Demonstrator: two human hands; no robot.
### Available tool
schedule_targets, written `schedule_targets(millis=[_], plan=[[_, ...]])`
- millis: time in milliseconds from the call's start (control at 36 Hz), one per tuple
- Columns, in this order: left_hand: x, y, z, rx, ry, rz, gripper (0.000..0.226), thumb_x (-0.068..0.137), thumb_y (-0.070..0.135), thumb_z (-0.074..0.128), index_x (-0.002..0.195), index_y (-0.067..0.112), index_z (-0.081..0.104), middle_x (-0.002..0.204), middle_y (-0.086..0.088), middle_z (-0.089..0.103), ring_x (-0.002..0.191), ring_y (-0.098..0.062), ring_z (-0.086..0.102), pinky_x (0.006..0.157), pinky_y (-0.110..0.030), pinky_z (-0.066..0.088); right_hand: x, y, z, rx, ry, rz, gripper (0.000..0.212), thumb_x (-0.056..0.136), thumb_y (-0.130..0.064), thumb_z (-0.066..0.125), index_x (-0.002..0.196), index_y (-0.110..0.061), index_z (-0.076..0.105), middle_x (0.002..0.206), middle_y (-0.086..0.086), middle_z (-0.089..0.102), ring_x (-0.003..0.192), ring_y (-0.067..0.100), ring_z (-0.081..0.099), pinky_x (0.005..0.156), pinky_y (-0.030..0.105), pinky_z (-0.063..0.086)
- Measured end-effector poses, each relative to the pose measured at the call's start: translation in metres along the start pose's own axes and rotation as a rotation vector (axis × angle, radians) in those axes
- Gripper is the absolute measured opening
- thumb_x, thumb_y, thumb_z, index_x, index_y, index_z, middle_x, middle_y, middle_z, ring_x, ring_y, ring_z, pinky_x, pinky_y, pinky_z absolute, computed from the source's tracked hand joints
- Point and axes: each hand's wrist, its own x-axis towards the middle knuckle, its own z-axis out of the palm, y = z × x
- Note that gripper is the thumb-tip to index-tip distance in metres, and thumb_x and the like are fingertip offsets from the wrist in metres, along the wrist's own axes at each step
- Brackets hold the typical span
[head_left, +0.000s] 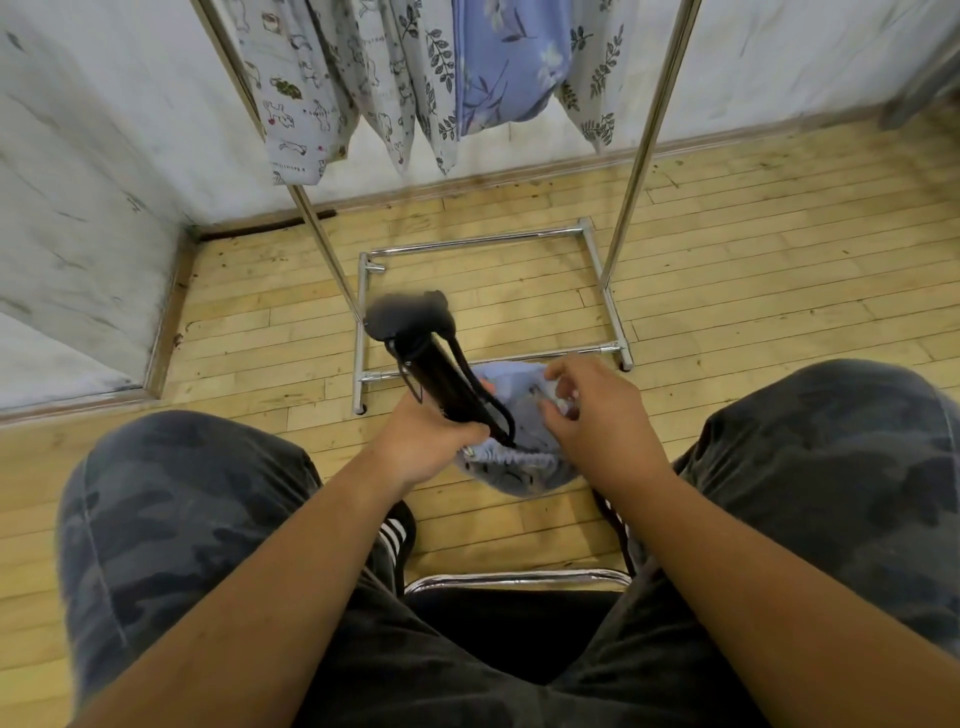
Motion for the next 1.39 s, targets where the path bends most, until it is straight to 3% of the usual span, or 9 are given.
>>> schedule_targets(millis=[111, 222, 389, 556, 639, 806, 944, 1139, 1389], plan=[[0.002, -0.004, -0.002, -0.053, 0.056, -0.040, 0.035, 0.080, 0.010, 0.080, 0.101, 0.037, 0.074, 0.095, 0.011, 0.075, 0.098, -0.015, 0.070, 0.080, -0.034, 0.055, 0.004, 0.007, -0.002, -0.031, -0.052, 0.197, 0.037, 0.094, -0.016, 0.071, 0.129, -0.022, 0.060, 0.130, 0.001, 0.039, 0.089, 0.014, 0.054, 0.073, 0.018, 0.045], [0.001, -0.003, -0.001, -0.059, 0.018, 0.006, 0.039, 0.082, 0.007, 0.078, 0.096, 0.042, 0.073, 0.092, 0.014, 0.072, 0.095, -0.018, 0.068, 0.080, -0.040, 0.056, 0.008, 0.015, 0.005, -0.208, -0.057, 0.221, 0.021, 0.094, -0.006, 0.064, 0.111, -0.013, 0.072, 0.121, 0.005, 0.046, 0.101, 0.022, 0.056, 0.087, 0.031, 0.054], [0.001, -0.007, -0.004, 0.052, 0.020, 0.049, 0.032, 0.076, 0.010, 0.075, 0.097, 0.034, 0.072, 0.092, 0.003, 0.073, 0.088, -0.020, 0.069, 0.081, -0.051, 0.058, 0.010, 0.012, -0.007, -0.332, -0.040, 0.291, 0.011, 0.094, -0.044, 0.069, 0.093, -0.035, 0.075, 0.109, -0.004, 0.057, 0.113, 0.024, 0.051, 0.084, 0.033, 0.045], [0.002, -0.017, 0.002, 0.106, 0.023, 0.036, 0.023, 0.072, 0.027, 0.075, 0.095, 0.023, 0.073, 0.095, -0.012, 0.074, 0.097, -0.036, 0.069, 0.083, -0.058, 0.056, 0.006, 0.015, -0.001, 0.372, -0.156, 0.667, 0.031, 0.102, -0.040, 0.054, 0.099, -0.012, 0.067, 0.095, 0.011, 0.070, 0.079, 0.026, 0.071, 0.060, 0.031, 0.062], [0.001, -0.018, 0.006, 0.028, 0.026, 0.061, 0.029, 0.081, 0.000, 0.076, 0.109, 0.007, 0.072, 0.103, -0.005, 0.074, 0.100, -0.007, 0.071, 0.089, -0.029, 0.058, 0.008, 0.010, 0.002, 0.715, -0.175, 0.770, 0.032, 0.106, -0.035, 0.051, 0.105, -0.009, 0.070, 0.097, 0.019, 0.076, 0.083, 0.035, 0.076, 0.065, 0.040, 0.064], [0.002, -0.023, 0.002, 0.033, 0.005, 0.007, 0.032, 0.077, 0.017, 0.083, 0.106, 0.028, 0.076, 0.104, 0.007, 0.077, 0.107, -0.013, 0.071, 0.094, -0.040, 0.058, 0.012, -0.001, -0.002, 0.872, -0.213, 0.721, 0.032, 0.106, -0.033, 0.055, 0.105, -0.005, 0.071, 0.094, 0.015, 0.077, 0.082, 0.030, 0.073, 0.069, 0.036, 0.061], [0.001, -0.022, 0.003, 0.056, -0.045, 0.028, 0.028, 0.085, 0.011, 0.082, 0.098, 0.034, 0.071, 0.093, 0.022, 0.071, 0.086, 0.020, 0.063, 0.074, -0.004, 0.050, 0.011, 0.000, -0.001, 0.895, -0.285, 0.642, 0.028, 0.095, -0.016, 0.072, 0.118, -0.002, 0.067, 0.099, 0.024, 0.070, 0.075, 0.024, 0.068, 0.067, 0.031, 0.060], [0.000, -0.006, 0.001, 0.021, -0.016, 0.138, 0.045, 0.091, 0.019, 0.075, 0.133, 0.029, 0.065, 0.124, 0.011, 0.072, 0.116, -0.011, 0.069, 0.099, -0.044, 0.056, 0.012, -0.002, 0.003, 0.856, -0.291, 0.577, 0.019, 0.091, 0.003, 0.068, 0.109, 0.002, 0.061, 0.094, 0.022, 0.074, 0.079, 0.028, 0.070, 0.072, 0.040, 0.059], [0.002, -0.011, 0.007, 0.077, 0.065, 0.207, 0.041, 0.090, 0.005, 0.073, 0.121, 0.032, 0.069, 0.116, 0.014, 0.073, 0.105, 0.003, 0.066, 0.088, -0.014, 0.050, 0.012, -0.007, 0.003, 0.899, -0.328, 0.510, 0.008, 0.101, -0.008, 0.058, 0.107, -0.010, 0.062, 0.072, 0.005, 0.062, 0.065, 0.017, 0.055, 0.064, 0.033, 0.049]])
